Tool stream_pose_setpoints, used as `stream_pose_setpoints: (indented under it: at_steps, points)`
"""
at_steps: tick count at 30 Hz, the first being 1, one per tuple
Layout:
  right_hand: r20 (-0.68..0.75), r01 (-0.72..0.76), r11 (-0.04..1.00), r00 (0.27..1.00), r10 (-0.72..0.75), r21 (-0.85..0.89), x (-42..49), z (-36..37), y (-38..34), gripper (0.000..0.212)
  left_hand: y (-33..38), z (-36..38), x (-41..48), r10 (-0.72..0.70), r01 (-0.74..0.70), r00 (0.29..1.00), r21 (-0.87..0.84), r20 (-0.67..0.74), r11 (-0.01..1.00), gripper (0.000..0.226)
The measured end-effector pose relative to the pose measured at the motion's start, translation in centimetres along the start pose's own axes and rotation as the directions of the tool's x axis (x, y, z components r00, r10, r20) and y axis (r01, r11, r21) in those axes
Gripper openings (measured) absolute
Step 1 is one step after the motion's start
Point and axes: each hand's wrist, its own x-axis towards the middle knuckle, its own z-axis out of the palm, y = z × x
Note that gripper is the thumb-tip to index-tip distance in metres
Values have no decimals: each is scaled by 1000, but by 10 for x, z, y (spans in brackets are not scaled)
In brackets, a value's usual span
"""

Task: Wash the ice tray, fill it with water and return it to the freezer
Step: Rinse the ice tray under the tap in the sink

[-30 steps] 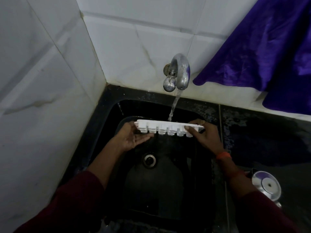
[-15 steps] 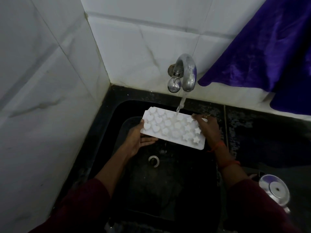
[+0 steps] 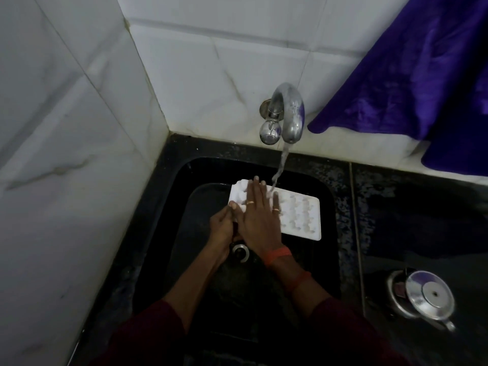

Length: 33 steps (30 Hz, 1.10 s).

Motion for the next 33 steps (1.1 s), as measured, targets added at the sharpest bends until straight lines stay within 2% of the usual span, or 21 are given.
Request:
stream_pose_setpoints:
  at_steps: [3,6,8,10,12,14,16,17,19,21,22,24,27,29,33]
  points:
    - [-13,116,993,993,-116,-2,-2,2,-5,61,-2,-6,0,-22,22,1000,-30,-8,999,35]
    - [-16,217,972,976,-219,-96,-3,-2,13,54,-2,-13,1,-51,49,998,-70,-24,996,30]
    - [-29,125,982,991,-130,-141,-2,-3,35,53,-2,-18,3,-76,70,996,-120,-47,990,29]
    - [-67,-72,989,996,64,-126,-2,-9,66,53,-4,-27,8,-83,75,995,-130,-52,989,35]
    - [27,-229,971,973,227,75,-4,-18,91,59,-5,-35,12,-79,73,996,-114,-49,991,42]
    - [108,-300,844,953,282,444,-7,-22,101,74,-4,-38,15,-75,72,996,-85,-39,994,46]
    - [104,-352,635,913,394,688,-11,-24,101,78,-3,-39,17,-78,74,995,-78,-57,994,49]
    - [129,-379,535,886,446,755,-12,-24,102,75,-2,-40,17,-82,77,994,-79,-68,994,50]
    - [189,-378,375,872,453,846,-17,-27,102,62,-1,-45,20,-94,90,993,-69,-64,994,51]
    - [187,-325,289,889,417,900,-22,-34,100,60,-1,-51,22,-117,115,993,-51,-31,992,51]
    - [164,-291,293,905,392,911,-24,-40,98,61,0,-53,22,-136,135,991,-51,-7,990,51]
    - [92,-200,366,952,292,909,-30,-49,93,60,3,-54,20,-198,201,979,-75,46,977,53]
    - [-35,-25,567,995,96,824,-36,-62,93,53,8,-52,21,-290,300,953,-173,85,938,63]
    - [-81,69,649,997,-12,758,-38,-71,96,45,13,-52,21,-336,363,931,-284,140,888,69]
    - [-142,206,638,978,-150,742,-38,-80,105,31,23,-54,21,-374,427,903,-370,209,825,58]
